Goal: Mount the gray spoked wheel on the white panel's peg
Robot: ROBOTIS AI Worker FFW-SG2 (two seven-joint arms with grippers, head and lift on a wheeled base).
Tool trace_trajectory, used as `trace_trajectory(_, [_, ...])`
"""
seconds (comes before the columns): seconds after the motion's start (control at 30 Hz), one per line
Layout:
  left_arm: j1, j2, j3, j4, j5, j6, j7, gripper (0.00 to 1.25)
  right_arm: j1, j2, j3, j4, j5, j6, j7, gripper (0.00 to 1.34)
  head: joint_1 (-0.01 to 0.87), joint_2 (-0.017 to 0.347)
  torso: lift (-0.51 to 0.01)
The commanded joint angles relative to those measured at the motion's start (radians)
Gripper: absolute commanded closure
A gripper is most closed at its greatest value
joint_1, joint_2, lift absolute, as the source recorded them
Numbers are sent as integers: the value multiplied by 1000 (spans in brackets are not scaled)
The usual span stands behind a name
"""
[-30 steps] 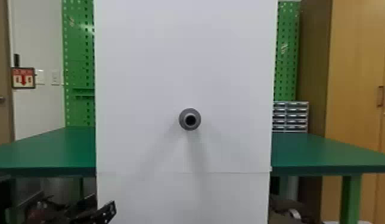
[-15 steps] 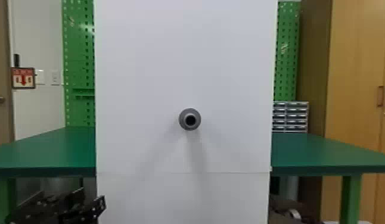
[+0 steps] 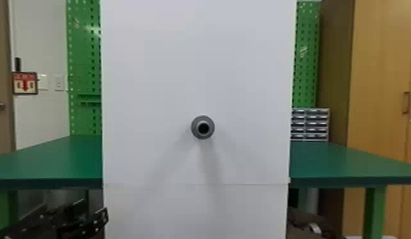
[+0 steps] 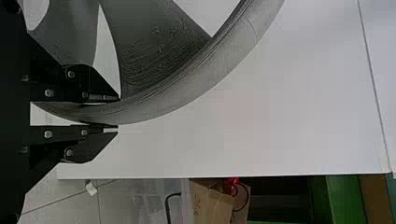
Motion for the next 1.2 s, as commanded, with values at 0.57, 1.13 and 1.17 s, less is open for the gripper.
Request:
trace_trajectory(0.57, [-7, 2, 6, -6, -3, 5, 0, 533, -100, -8, 22, -298, -22, 383, -156, 1292, 83, -8, -487])
trace_trajectory(1.13, [-16, 3, 2, -6, -11, 17, 0, 533, -219, -25, 34, -414, -170, 604, -270, 1323, 83, -8, -487])
trace_trajectory(1.17, [-16, 3, 2, -6, -11, 17, 0, 533, -225, -25, 37, -422, -179, 622, -291, 1323, 83, -8, -487])
